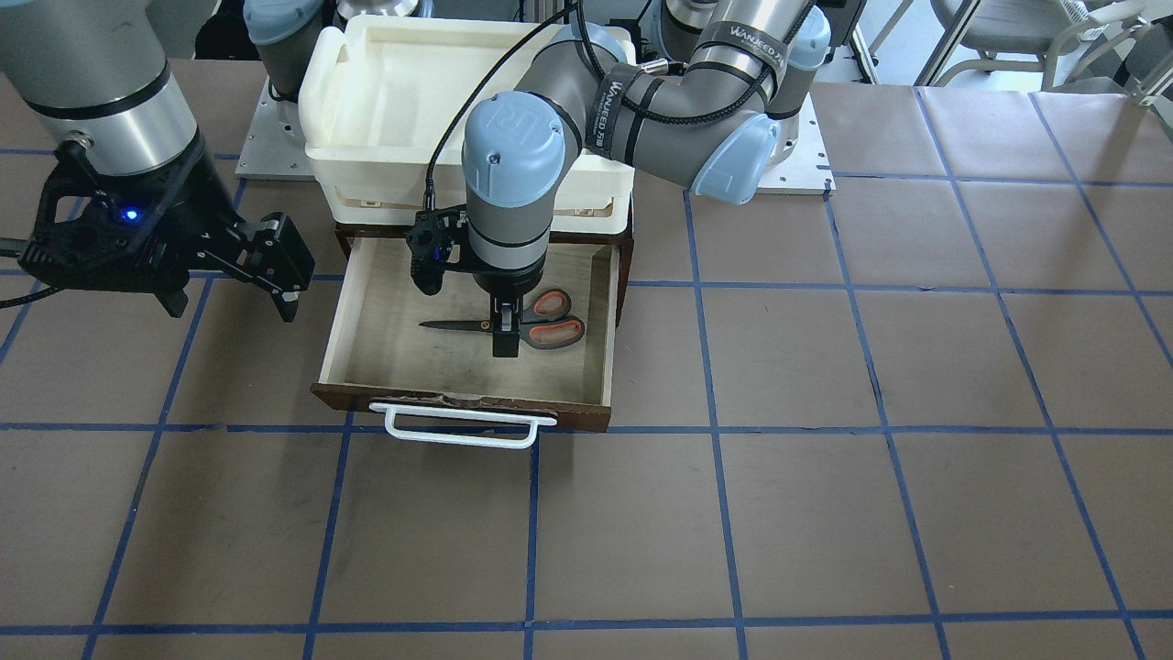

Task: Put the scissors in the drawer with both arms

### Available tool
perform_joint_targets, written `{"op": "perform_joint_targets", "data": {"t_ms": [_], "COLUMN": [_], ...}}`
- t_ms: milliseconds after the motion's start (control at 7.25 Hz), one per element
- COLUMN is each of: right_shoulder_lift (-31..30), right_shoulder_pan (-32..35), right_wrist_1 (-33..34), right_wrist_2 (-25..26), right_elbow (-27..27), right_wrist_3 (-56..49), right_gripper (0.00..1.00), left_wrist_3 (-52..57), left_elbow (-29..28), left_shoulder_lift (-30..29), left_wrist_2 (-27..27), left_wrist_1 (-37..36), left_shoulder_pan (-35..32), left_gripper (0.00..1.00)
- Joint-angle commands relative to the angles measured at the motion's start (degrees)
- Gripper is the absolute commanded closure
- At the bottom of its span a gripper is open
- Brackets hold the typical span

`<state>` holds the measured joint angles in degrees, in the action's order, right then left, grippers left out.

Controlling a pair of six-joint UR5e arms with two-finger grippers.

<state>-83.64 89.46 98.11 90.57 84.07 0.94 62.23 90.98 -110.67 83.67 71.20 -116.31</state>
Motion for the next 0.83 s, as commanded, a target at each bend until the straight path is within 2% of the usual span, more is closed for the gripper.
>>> {"op": "perform_joint_targets", "data": {"t_ms": [0,138,276,414,690], "right_shoulder_lift": [-1.3,-1.7,-2.3,-2.6,-4.3], "right_shoulder_pan": [0.0,0.0,0.0,0.0,0.1], "right_wrist_1": [-0.5,-2.6,-4.2,-6.4,-9.2], "right_wrist_2": [0.1,0.0,-0.2,-2.5,-2.8], "right_elbow": [0.2,0.1,-0.2,-0.6,-0.6], "right_wrist_3": [0.0,0.0,-0.1,-0.1,-0.4], "right_gripper": [0.0,0.0,0.0,0.0,0.0], "left_wrist_3": [-0.9,-2.4,-2.6,-3.9,-8.9], "left_elbow": [-0.9,-1.0,-1.2,-2.0,-3.3], "left_shoulder_lift": [2.8,4.8,6.9,9.0,13.3], "left_wrist_2": [0.5,1.8,5.5,5.2,4.6], "left_wrist_1": [0.6,1.2,1.9,4.8,8.1], "left_shoulder_pan": [0.6,2.2,5.1,8.1,14.8], "left_gripper": [0.04,0.04,0.05,0.05,0.05]}}
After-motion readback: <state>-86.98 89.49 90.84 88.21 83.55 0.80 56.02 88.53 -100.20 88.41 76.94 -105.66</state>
